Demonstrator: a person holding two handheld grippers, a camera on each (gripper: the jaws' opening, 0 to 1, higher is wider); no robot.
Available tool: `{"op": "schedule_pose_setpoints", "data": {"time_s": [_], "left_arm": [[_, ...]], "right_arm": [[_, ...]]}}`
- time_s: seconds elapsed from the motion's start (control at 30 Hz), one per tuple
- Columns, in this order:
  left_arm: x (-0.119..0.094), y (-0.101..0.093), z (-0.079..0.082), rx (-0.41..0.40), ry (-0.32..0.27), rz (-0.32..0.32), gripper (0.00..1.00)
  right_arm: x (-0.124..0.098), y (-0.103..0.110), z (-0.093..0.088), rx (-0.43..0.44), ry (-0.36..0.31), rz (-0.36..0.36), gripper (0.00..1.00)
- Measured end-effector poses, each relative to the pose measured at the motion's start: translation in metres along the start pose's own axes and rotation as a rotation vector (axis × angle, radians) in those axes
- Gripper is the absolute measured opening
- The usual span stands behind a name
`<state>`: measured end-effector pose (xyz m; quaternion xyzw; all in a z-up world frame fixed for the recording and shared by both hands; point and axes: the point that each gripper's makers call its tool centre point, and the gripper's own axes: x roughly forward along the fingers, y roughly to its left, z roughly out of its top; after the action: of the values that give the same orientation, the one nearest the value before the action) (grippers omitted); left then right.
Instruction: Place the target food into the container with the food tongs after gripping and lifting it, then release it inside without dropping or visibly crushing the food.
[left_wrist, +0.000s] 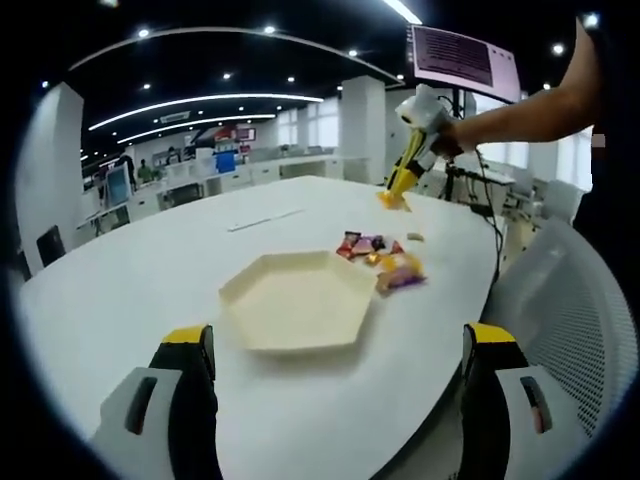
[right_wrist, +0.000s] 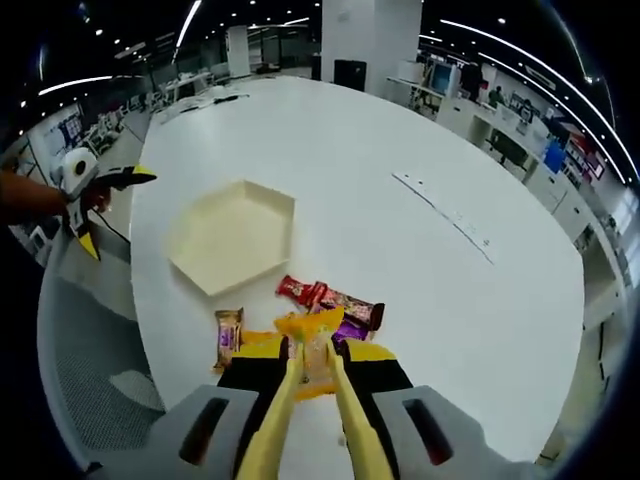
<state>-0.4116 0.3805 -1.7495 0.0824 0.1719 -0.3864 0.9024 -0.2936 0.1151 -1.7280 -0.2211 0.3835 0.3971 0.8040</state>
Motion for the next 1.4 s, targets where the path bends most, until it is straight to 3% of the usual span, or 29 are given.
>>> {"op": "schedule_pose_setpoints", "data": {"time_s": [0.47, 0.57, 0.97, 1.4], "left_arm": [[-0.002, 0.001, 0.001, 0.006, -0.009, 0.007, 0.99], [-0.002, 0.001, 0.002, 0.011, -0.009, 0.008, 0.95], [-0.001, -0.002, 0.001, -0.004, -0.005, -0.004, 1.0], [-0.003, 0.005, 0.006, 0.012, -0.025, 0.034, 0.99]], "right_arm": [[0.019, 0.031, 0.057, -0.063, -0.008, 0.049, 0.2], [0.025, 0.039, 0.07, -0.075, -0.01, 0.06, 0.2], [0.059, 0.075, 0.118, -0.131, 0.0, 0.116, 0.21], [0.091, 0.104, 0.16, -0.207, 0.028, 0.162, 0.21]]}}
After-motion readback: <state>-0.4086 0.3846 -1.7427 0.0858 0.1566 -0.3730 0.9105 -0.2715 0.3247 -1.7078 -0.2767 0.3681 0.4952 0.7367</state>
